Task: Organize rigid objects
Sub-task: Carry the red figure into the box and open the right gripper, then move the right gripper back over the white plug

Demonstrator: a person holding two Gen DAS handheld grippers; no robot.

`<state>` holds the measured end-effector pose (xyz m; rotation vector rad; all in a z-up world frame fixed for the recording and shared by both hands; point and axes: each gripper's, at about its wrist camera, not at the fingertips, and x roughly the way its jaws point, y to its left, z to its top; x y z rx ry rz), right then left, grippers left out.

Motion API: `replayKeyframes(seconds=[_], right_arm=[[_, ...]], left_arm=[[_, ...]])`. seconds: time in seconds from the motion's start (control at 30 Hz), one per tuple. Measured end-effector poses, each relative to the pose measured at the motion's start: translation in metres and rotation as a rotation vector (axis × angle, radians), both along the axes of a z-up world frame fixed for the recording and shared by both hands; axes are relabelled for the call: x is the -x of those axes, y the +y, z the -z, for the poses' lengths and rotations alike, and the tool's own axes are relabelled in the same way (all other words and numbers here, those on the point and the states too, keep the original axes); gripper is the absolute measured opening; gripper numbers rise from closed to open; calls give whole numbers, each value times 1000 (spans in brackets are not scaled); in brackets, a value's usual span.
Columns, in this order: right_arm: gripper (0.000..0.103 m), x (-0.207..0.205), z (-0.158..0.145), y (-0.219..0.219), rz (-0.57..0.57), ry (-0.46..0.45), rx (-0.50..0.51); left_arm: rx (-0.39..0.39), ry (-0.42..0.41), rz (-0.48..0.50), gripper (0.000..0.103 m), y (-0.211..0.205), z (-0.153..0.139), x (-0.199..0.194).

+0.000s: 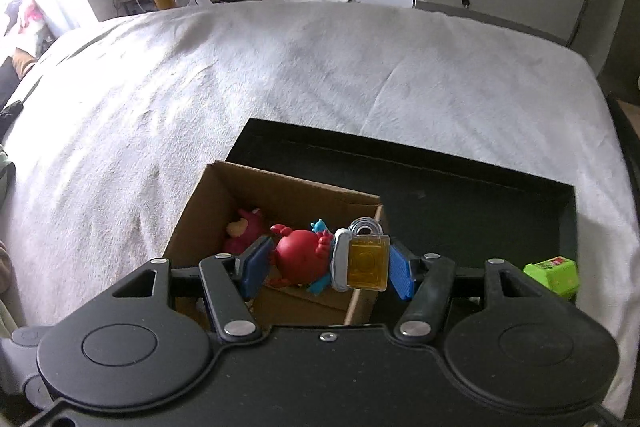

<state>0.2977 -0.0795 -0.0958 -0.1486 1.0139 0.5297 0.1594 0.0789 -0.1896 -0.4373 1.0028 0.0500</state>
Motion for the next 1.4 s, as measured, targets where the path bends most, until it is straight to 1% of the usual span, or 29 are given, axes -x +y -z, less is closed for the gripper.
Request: replayKeyframes(seconds=[0.17,0.37,0.6,0.7,0.77,0.87,1.2,1.27,1.4], right_arm=[[60,-3,8,13,-7,18,11],[60,-9,11,27,-29,15,11],[60,-18,19,38,-25,19,33],[61,-19,21,40,-16,4,59],[62,-17,22,40,-7,-23,86],[65,-16,19,36,-3,-29,84],[67,-10,0,7,17,-66,54],[73,-9,-4,-3,24,-65,43],[74,-8,-8,-24,40,-60,40]], left_arm=[[1,0,-1,17,0,0,0],[-1,-2,1,17,0,0,0],[-3,-3,4,17,-1,0,-1],[-2,-3,4,17,-1,0,-1],[-3,-4,4,17,-1,0,-1],[-5,-9,5,18,-2,0,-1],[-5,-7,5,18,-1,0,0],[-3,-7,3,18,-2,0,0],[-6,-6,3,18,-2,-1,0]])
